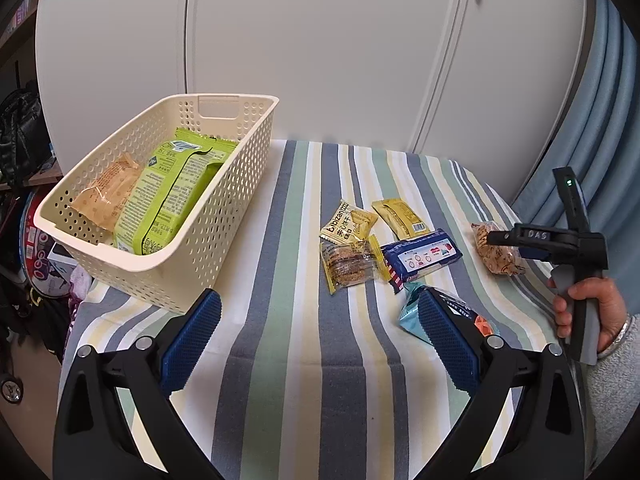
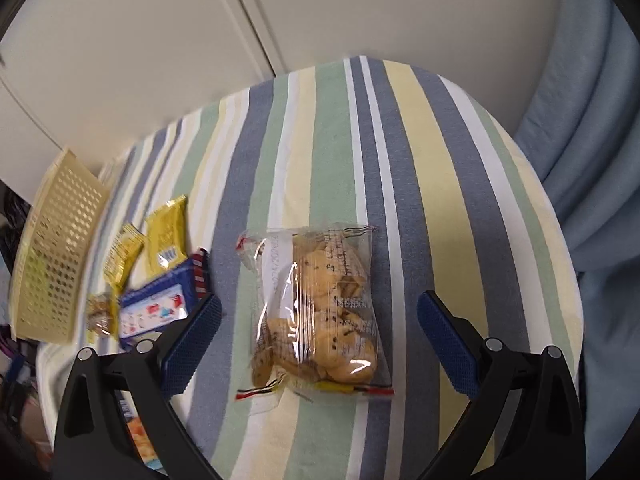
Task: Organize snacks
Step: 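Move the right tool back toward the clear cookie bag on the table, then grasp the clear yellow-label cake pack with the left tool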
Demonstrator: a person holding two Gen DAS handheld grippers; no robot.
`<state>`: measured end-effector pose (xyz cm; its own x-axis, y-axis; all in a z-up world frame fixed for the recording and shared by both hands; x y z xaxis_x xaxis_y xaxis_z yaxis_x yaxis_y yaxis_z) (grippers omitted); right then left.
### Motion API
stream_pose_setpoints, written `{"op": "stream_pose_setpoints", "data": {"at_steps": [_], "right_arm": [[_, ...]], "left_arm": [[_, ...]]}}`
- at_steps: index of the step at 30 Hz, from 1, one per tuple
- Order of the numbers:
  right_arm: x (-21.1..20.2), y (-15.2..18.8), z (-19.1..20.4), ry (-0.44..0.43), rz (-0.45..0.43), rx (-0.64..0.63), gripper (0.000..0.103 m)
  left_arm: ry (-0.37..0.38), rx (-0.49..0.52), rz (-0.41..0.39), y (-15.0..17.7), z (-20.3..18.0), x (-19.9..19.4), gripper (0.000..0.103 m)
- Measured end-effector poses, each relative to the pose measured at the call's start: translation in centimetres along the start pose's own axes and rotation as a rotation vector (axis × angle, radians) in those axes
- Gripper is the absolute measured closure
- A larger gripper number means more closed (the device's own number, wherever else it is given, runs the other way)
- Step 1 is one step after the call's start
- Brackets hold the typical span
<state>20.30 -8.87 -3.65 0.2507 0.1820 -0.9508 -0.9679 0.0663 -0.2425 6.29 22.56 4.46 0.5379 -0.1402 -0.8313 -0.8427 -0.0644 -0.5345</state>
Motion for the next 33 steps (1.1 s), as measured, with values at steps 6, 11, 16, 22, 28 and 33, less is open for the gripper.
{"op": "stream_pose_setpoints", "data": {"at_steps": [6, 11, 16, 22, 28, 33], "right_arm": [[1.4, 0.0, 0.7, 0.043, 0.048, -0.025, 0.03], [1.1, 0.2, 0.8, 0.061, 0.032, -0.029, 0.032], [1.1, 0.4, 0.6, 0.055, 0.023, -0.027, 0.032], [0.9, 0.5, 0.1, 0.031, 0.016, -0.018, 0.032], [0.8, 0.4, -0.3, 0.007, 0.007, -0.004, 0.032], [0.7, 0.3, -0.5, -0.007, 0.003, 0.003, 0.032]], "left_arm": [[-0.01, 0.04, 0.037, -1.3, -0.4, 1.7, 0.003], [0.024, 0.078, 0.117, -2.5, -1.3, 4.6, 0.003], [0.034, 0.119, 0.224, -3.3, -2.4, 8.2, 0.003], [0.019, 0.185, 0.346, -3.8, -3.3, 11.9, 0.003], [0.011, 0.207, 0.416, -4.3, -3.5, 14.5, 0.003], [0.013, 0.204, 0.441, -5.5, -3.8, 16.1, 0.003]]}}
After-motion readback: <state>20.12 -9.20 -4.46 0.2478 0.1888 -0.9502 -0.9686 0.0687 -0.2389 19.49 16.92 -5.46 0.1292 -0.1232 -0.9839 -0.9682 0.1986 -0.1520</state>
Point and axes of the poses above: each gripper's, at about its wrist camera, not at the fingertips, and x roughly the way its jaws point, z to its left, y to its underside, the point moved 3 cm from there along x, roughly the way its jaws point, and after that the axes turned 11 degrees about z, right-handed, at the moved point
